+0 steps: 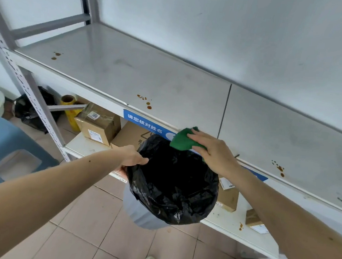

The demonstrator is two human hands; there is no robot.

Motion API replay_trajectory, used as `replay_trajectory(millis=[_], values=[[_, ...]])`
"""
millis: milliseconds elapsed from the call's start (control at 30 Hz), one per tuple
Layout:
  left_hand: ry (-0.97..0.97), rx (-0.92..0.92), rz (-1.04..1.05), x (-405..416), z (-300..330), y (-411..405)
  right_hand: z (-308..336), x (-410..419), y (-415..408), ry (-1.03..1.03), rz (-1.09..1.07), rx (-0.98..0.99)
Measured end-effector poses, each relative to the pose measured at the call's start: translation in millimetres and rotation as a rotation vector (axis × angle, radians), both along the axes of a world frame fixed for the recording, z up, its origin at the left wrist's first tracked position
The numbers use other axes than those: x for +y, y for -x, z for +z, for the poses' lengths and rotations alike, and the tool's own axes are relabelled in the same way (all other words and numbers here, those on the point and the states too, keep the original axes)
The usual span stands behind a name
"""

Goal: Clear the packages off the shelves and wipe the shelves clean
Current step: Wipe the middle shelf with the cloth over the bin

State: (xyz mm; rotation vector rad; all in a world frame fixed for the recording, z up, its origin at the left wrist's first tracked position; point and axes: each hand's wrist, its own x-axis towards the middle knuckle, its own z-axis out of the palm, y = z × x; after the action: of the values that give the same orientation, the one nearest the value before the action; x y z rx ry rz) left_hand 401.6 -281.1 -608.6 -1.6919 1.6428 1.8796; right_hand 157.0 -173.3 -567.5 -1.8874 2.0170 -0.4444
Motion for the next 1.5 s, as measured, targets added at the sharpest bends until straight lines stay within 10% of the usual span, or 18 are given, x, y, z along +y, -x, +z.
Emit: replay_trajectory(millis=[933,1500], values=[[-0.011,0.006,-0.054,5,2,16,17,1,17,-0.121,-0.001,0.092],[0.056,-0.048,-0.460,66,-3,82,30,160,33,-0.136,-0.506,-0.048]])
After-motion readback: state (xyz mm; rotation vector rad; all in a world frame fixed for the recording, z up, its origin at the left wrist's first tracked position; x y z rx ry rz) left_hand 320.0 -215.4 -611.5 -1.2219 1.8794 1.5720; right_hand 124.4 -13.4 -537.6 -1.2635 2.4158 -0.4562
